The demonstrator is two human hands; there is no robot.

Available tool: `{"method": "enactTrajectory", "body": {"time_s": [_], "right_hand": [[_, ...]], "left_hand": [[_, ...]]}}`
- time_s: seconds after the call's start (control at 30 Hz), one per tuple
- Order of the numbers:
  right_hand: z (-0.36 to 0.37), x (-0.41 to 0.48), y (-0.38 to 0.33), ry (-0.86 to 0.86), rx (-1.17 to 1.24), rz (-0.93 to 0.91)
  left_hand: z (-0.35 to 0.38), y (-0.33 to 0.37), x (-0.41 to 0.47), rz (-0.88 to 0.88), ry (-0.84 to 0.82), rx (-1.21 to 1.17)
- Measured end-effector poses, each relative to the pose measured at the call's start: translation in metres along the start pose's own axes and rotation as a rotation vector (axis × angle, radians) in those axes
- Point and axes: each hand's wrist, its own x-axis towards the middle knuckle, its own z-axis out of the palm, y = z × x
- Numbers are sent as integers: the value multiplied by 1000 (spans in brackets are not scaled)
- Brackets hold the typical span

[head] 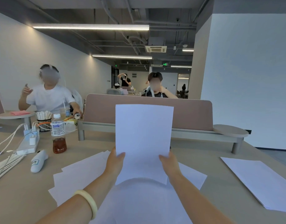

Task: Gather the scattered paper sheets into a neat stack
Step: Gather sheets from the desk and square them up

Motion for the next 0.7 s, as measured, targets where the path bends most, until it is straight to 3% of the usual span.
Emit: {"method": "enactTrajectory", "body": {"time_s": [0.13,0.33,0.7], "right_hand": [[-2,2,-8,4,24,-16],[4,-12,25,1,6,106],[-2,-6,11,5,-84,64]], "left_hand": [[-1,6,1,7,-24,-32],[0,-24,-9,-139,-25,83],[5,-8,-7,-91,-2,176]]}}
